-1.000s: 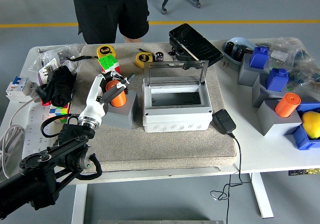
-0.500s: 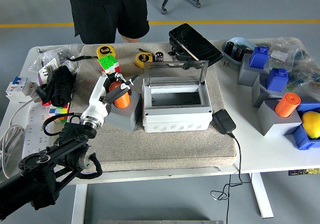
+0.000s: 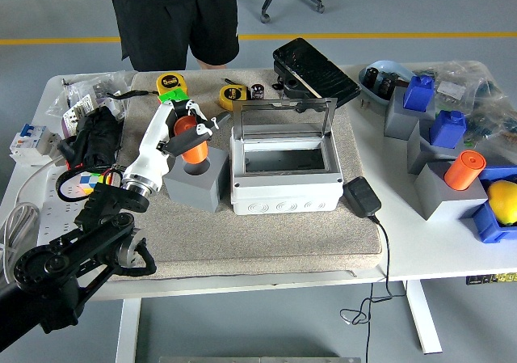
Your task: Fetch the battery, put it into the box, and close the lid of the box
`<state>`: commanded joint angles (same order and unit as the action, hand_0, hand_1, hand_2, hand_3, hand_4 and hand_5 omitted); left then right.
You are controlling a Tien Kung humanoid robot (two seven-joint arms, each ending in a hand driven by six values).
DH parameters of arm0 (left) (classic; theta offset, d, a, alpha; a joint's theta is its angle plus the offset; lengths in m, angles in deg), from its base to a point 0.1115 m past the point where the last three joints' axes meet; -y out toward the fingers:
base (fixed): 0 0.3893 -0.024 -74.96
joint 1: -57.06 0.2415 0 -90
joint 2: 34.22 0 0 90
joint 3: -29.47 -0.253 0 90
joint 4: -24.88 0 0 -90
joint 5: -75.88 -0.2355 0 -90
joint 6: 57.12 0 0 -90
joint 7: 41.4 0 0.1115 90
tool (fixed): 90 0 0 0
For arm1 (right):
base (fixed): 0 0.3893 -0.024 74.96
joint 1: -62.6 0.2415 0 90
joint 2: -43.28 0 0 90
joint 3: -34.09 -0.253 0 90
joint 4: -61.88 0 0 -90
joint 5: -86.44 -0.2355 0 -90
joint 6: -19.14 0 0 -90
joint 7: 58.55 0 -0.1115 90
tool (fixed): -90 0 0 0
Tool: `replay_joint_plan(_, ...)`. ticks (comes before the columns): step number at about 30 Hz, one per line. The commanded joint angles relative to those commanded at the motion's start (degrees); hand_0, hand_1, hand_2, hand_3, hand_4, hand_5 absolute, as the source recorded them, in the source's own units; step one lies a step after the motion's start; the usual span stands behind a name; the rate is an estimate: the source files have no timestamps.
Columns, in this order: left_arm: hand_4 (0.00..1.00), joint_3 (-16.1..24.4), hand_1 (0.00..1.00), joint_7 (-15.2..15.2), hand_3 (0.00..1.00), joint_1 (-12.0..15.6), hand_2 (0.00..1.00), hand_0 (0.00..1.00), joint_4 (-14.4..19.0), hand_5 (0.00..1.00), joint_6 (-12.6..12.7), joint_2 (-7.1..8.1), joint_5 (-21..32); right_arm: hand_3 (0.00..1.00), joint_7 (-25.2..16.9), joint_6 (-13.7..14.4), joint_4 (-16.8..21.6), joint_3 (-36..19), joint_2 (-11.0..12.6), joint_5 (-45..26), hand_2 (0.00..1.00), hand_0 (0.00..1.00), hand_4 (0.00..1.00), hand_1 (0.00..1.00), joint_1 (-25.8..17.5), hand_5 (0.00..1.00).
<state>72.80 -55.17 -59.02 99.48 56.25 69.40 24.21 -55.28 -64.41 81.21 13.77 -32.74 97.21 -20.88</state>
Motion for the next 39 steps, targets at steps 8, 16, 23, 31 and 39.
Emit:
replay_joint_plan(8,0.998,-6.19,0.072,11.7,0.134,-4.82,0.146,0.019,7.86,0.312,1.12,-0.1,-16.08,0.587,0.04,0.0,-0.01,0.41,0.08,-0.2,0.668,0.574,0.952,0.642,0.16,0.481)
replay_joint_plan(16,0.998,-18.11,0.069,21.47,0.133,-14.73,0.147,0.017,3.34,0.318,2.73,-4.24,-24.22,0.587,0.05,0.15,0.06,1.16,0.27,-0.43,0.668,0.574,0.951,0.643,0.46,0.479)
replay_joint_plan(23,0.998,-24.12,0.068,29.4,0.134,-20.87,0.146,0.017,-3.85,0.316,4.41,-8.96,-26.72,0.587,0.12,0.06,-0.03,2.09,0.51,-0.89,0.668,0.574,0.951,0.642,0.26,0.479)
replay_joint_plan(31,0.998,-26.83,0.065,35.65,0.127,-24.47,0.143,0.018,-9.87,0.376,4.45,-12.61,-28.44,0.587,0.05,0.14,0.03,1.75,0.59,-0.85,0.668,0.574,0.95,0.642,0.24,0.479)
replay_joint_plan(39,0.998,-27.32,0.064,36.28,0.165,-25.12,0.162,0.031,-11.5,0.394,4.56,-13.61,-28.78,0.587,0.01,0.18,0.11,1.6,0.58,-0.78,0.668,0.575,0.95,0.643,0.26,0.478)
